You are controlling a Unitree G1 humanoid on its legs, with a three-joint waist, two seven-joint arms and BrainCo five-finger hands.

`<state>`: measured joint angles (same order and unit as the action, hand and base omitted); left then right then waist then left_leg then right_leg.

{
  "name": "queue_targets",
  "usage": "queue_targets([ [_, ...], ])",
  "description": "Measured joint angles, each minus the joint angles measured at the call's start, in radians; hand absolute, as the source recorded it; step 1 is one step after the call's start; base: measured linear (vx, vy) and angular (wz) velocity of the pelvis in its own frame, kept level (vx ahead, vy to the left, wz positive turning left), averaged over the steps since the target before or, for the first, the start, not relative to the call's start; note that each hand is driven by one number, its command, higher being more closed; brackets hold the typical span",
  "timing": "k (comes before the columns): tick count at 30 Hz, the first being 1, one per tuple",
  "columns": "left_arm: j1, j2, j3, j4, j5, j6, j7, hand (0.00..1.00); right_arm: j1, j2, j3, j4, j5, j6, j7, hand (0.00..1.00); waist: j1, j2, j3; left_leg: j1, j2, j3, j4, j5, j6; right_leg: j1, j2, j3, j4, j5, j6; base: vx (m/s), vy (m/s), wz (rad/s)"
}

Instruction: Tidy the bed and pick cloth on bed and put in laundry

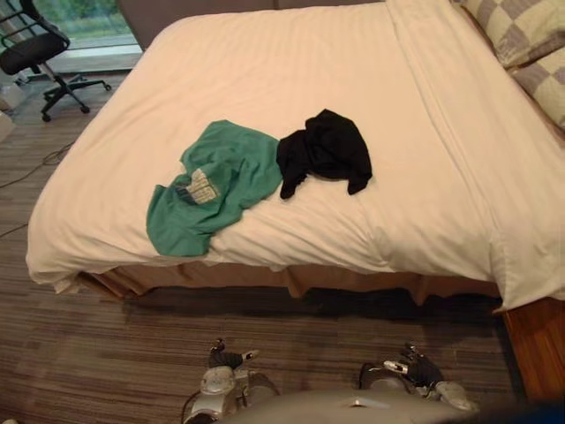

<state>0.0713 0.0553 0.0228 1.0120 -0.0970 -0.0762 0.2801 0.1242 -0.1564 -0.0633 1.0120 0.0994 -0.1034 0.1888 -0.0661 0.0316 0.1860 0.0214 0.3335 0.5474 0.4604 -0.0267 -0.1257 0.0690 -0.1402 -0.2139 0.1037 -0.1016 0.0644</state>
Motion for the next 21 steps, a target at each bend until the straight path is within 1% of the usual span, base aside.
queue_targets([
  [1, -0.001, -0.007, 0.015, -0.001, 0.0, -0.006, -0.004, 0.0, -0.001, -0.003, 0.004, -0.003, -0.016, 0.001, 0.002, 0.0, 0.001, -0.002, -0.004, 0.019, -0.02, 0.007, -0.068, 0.0, 0.0, -0.018, 0.002, 0.011, -0.005, 0.002, -0.001, -0.05, -0.033, -0.16],
  [2, -0.002, -0.018, 0.017, -0.004, -0.001, -0.008, -0.017, 0.0, -0.004, -0.008, 0.008, -0.006, -0.022, 0.001, 0.003, 0.0, -0.001, 0.005, -0.009, 0.038, -0.038, 0.019, -0.152, 0.001, 0.0, -0.036, 0.007, 0.016, -0.024, 0.014, -0.003, -0.03, -0.029, -0.15],
  [3, -0.002, -0.026, 0.017, -0.005, -0.001, -0.008, -0.023, 0.0, -0.004, -0.013, 0.011, -0.006, -0.027, 0.001, 0.005, 0.0, -0.001, 0.015, -0.016, 0.049, -0.044, 0.022, -0.196, 0.003, -0.003, -0.046, 0.014, 0.021, -0.041, 0.027, -0.002, -0.02, -0.011, -0.23],
  [4, -0.008, -0.031, 0.018, -0.008, 0.0, -0.008, -0.041, 0.0, -0.005, -0.018, 0.012, -0.006, -0.037, 0.002, 0.005, 0.0, 0.003, 0.016, -0.017, 0.057, -0.054, 0.023, -0.242, 0.007, -0.009, -0.056, 0.023, 0.039, -0.069, 0.047, -0.003, -0.02, -0.004, -0.35],
  [7, -0.007, -0.028, 0.02, -0.009, 0.012, -0.014, -0.06, 0.0, -0.008, -0.015, 0.016, -0.006, -0.058, 0.001, 0.004, 0.0, 0.013, 0.012, -0.019, 0.067, -0.07, 0.05, -0.267, 0.011, -0.014, -0.055, 0.023, 0.076, -0.125, 0.097, 0.004, -0.02, 0.015, -0.39],
  [9, -0.006, -0.03, 0.016, -0.009, 0.034, -0.026, -0.075, 0.0, -0.007, -0.013, 0.016, -0.005, -0.063, -0.002, 0.004, 0.0, 0.003, 0.012, -0.025, 0.074, -0.084, 0.052, -0.282, 0.011, -0.014, -0.053, 0.015, 0.086, -0.134, 0.109, 0.01, 0.0, 0.037, -0.18],
  [11, -0.012, -0.03, -0.007, -0.008, 0.054, -0.048, -0.094, 0.0, -0.007, -0.014, 0.014, 0.009, -0.089, -0.011, -0.004, 0.0, 0.0, 0.017, -0.037, 0.106, -0.106, 0.048, -0.338, 0.011, -0.014, -0.047, 0.01, 0.082, -0.134, 0.115, 0.017, 0.03, 0.059, -0.02],
  [13, -0.02, -0.03, -0.037, -0.008, 0.076, -0.052, -0.111, 0.0, -0.004, -0.013, 0.011, 0.017, -0.097, -0.021, -0.016, 0.0, -0.003, 0.019, -0.042, 0.134, -0.124, 0.038, -0.383, 0.009, -0.017, -0.03, 0.005, 0.061, -0.134, 0.115, 0.018, 0.0, 0.081, 0.2],
  [15, -0.027, -0.023, -0.093, -0.006, 0.088, -0.062, -0.127, 0.0, -0.005, -0.01, 0.008, 0.037, -0.08, -0.033, -0.028, 0.0, -0.002, 0.012, -0.047, 0.154, -0.146, 0.001, -0.414, -0.003, -0.021, -0.025, -0.009, 0.03, -0.11, 0.108, 0.029, -0.05, 0.095, 0.31],
  [16, -0.029, -0.019, -0.109, -0.006, 0.088, -0.064, -0.13, 0.0, -0.008, -0.01, 0.009, 0.042, -0.072, -0.034, -0.031, 0.0, -0.001, 0.011, -0.046, 0.154, -0.149, -0.006, -0.417, -0.014, -0.019, -0.034, -0.015, 0.014, -0.086, 0.099, 0.032, -0.12, 0.082, 0.26],
  [17, -0.03, -0.011, -0.134, 0.002, 0.087, -0.064, -0.13, 0.0, -0.011, -0.011, 0.008, 0.046, -0.061, -0.034, -0.036, 0.0, -0.002, 0.01, -0.043, 0.153, -0.147, -0.008, -0.421, -0.039, -0.021, -0.072, -0.021, -0.014, -0.022, 0.075, 0.024, -0.14, 0.057, 0.08],
  [18, -0.035, 0.001, -0.143, 0.009, 0.087, -0.063, -0.13, 0.0, -0.014, -0.007, 0.008, 0.045, -0.056, -0.036, -0.038, 0.0, 0.001, -0.005, -0.04, 0.153, -0.155, -0.002, -0.418, -0.044, -0.017, -0.109, -0.041, -0.037, 0.066, 0.048, 0.001, -0.15, 0.051, -0.07],
  [19, -0.026, 0.01, -0.144, 0.01, 0.087, -0.06, -0.129, 0.0, -0.015, -0.002, 0.008, 0.045, -0.053, -0.041, -0.039, 0.0, 0.001, -0.013, -0.035, 0.154, -0.167, -0.001, -0.417, -0.048, -0.017, -0.128, -0.047, -0.038, 0.114, 0.038, -0.001, -0.11, 0.034, -0.21],
  [20, -0.014, 0.032, -0.15, 0.006, 0.087, -0.057, -0.129, 0.0, -0.015, 0.002, 0.008, 0.046, -0.051, -0.046, -0.042, 0.0, -0.001, -0.02, -0.032, 0.161, -0.178, 0.002, -0.418, -0.051, -0.014, -0.141, -0.055, -0.02, 0.141, 0.028, 0.011, -0.1, 0.018, -0.26],
  [21, -0.011, 0.052, -0.163, 0.014, 0.088, -0.043, -0.129, 0.0, -0.014, 0.019, 0.011, 0.046, -0.046, -0.046, -0.043, 0.0, -0.003, -0.037, -0.033, 0.173, -0.184, 0.006, -0.419, -0.054, -0.014, -0.139, -0.057, -0.008, 0.137, 0.02, 0.024, -0.07, -0.02, -0.23],
])
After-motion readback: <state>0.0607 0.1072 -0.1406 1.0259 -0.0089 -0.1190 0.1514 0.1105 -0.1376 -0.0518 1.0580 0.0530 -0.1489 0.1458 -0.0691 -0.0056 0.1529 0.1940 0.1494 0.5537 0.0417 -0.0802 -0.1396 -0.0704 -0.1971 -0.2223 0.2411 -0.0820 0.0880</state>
